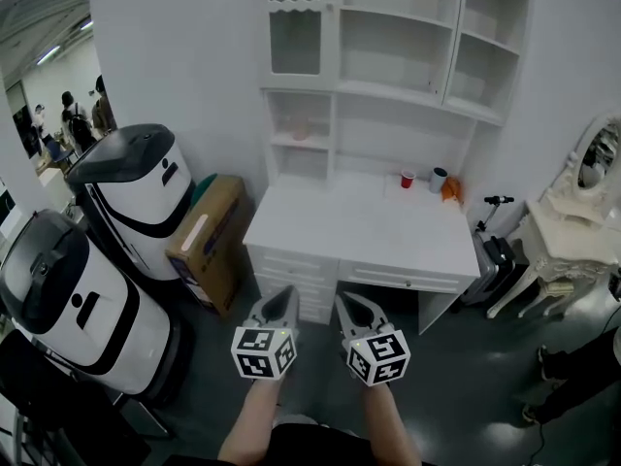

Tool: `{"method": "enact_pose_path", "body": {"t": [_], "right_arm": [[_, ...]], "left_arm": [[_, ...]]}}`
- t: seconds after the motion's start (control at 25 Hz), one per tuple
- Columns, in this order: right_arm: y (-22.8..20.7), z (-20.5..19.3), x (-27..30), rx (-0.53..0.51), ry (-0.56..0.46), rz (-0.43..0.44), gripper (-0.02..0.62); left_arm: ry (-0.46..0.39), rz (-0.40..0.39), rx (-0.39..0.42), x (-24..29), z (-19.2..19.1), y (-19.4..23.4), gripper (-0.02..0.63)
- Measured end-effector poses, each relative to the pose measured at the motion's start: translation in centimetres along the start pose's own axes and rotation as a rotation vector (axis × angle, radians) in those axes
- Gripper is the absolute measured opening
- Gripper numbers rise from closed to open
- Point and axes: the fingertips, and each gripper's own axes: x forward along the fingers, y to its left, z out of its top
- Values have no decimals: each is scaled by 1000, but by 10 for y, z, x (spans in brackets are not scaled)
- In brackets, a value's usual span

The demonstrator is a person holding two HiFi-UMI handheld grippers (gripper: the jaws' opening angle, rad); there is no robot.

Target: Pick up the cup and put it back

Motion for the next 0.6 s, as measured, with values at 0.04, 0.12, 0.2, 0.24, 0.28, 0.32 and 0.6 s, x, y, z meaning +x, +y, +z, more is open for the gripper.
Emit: {"method": "enact_pose_path", "body": {"t": [0.04, 0.12, 0.2, 0.24, 0.28, 0.32, 0.6], "right_arm": [[-3, 1, 2, 4, -3, -1, 3], [-9, 4, 8, 10, -14, -4, 3], [-13, 5, 15, 17, -21, 0, 3], [-14, 4, 20, 20, -22, 5, 3], [-16, 4, 26, 22, -19, 10, 3], [-18, 3, 33, 23, -15, 15, 3], [-42, -4, 104, 30, 8, 28, 3]], "left_arm": [[1, 2, -1, 3, 0, 1, 14], [2, 5, 1, 8, 2, 4, 14], [2, 14, 4, 13, 3, 10, 14], [3, 19, 4, 16, 4, 14, 14], [4, 25, 4, 20, 5, 18, 14], [6, 31, 2, 25, 6, 23, 14], [25, 50, -10, 83, 9, 72, 14]]}}
